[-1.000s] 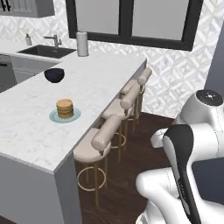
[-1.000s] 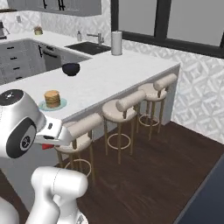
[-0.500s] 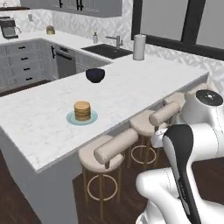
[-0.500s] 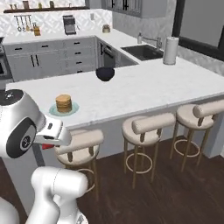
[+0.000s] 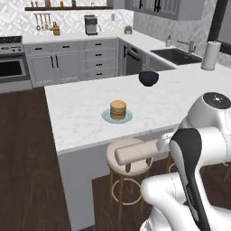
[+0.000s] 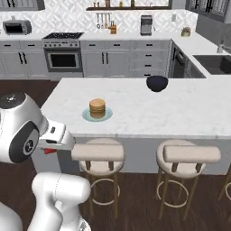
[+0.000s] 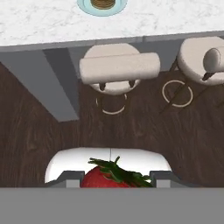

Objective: Take the strawberry from the fridge and place it on top of the pancake, located on the dining counter.

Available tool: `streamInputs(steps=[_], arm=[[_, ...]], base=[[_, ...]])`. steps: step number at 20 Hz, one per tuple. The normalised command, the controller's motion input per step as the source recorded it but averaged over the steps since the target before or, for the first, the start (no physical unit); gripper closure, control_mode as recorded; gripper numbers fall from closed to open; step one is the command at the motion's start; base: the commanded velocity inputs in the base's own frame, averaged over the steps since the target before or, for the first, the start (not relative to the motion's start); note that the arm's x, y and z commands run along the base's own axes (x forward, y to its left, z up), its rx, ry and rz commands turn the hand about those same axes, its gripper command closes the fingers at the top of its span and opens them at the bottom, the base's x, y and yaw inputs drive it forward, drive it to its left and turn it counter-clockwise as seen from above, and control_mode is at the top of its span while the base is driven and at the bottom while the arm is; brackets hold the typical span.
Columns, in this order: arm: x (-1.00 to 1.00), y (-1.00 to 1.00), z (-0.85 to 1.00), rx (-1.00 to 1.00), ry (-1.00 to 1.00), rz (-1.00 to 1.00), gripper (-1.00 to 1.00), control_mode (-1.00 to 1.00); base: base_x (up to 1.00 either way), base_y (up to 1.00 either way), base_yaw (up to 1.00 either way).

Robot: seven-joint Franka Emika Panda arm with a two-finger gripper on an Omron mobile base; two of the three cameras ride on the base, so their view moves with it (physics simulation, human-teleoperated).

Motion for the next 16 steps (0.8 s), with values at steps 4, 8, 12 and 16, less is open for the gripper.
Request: streamInputs(steps=[4, 8, 12, 16], arm=[[0.0, 0.0, 0.0, 0.0, 0.0, 0.0, 1.0, 1.0], [0.0, 0.0, 0.0, 0.0, 0.0, 0.0, 1.0, 1.0], [0.0, 0.0, 0.0, 0.0, 0.0, 0.0, 1.0, 1.0], [0.0, 0.0, 0.0, 0.0, 0.0, 0.0, 1.0, 1.0]], base=[[0.69, 0.0, 0.55], [0.24, -0.31, 0.37], [0.0, -0.62, 0.06], [0.02, -0.33, -0.01]])
